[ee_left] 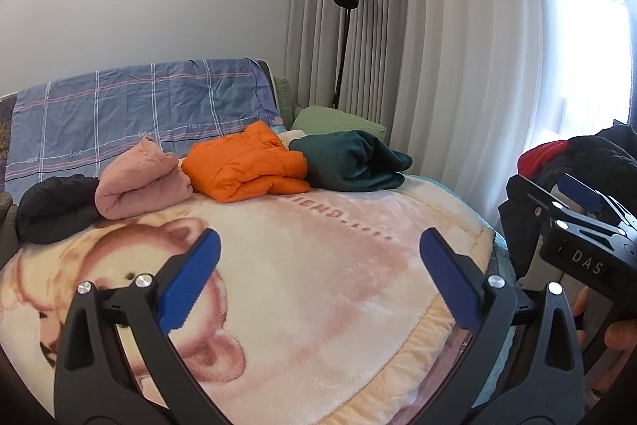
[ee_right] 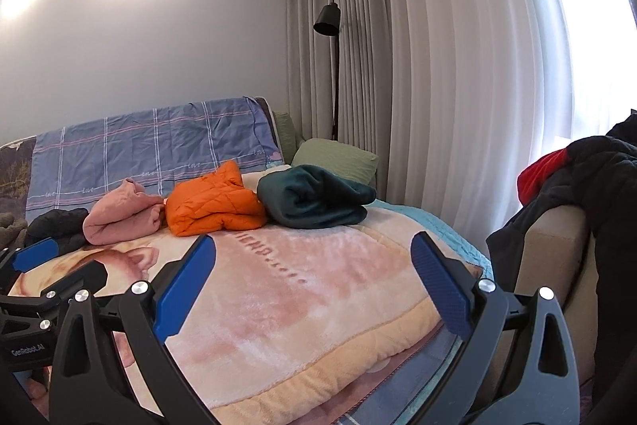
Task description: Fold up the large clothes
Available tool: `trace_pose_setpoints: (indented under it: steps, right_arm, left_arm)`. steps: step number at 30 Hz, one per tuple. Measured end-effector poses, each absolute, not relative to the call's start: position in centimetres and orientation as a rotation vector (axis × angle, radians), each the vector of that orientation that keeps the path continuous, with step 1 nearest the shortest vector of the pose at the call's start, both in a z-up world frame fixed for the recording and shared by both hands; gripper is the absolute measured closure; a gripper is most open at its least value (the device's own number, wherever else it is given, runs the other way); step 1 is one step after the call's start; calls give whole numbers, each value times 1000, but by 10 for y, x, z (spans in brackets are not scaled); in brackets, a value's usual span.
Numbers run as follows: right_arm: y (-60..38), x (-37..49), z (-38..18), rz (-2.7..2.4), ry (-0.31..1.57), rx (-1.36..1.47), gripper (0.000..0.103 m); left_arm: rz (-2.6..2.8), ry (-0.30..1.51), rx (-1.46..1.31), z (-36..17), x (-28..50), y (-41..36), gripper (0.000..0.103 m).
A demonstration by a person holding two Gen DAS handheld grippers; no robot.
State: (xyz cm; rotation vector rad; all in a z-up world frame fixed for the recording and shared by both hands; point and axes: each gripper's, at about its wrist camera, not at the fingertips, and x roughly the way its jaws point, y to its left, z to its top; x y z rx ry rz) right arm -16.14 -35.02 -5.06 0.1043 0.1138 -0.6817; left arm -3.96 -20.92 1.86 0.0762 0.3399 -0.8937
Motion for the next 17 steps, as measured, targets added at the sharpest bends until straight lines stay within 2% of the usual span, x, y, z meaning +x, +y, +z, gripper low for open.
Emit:
trace_pose_setpoints:
  steps: [17]
  right_arm:
    - [-349, -161, -54, -689, 137, 103, 4]
  left_arm:
    - [-880, 350, 116, 10, -42, -216, 2]
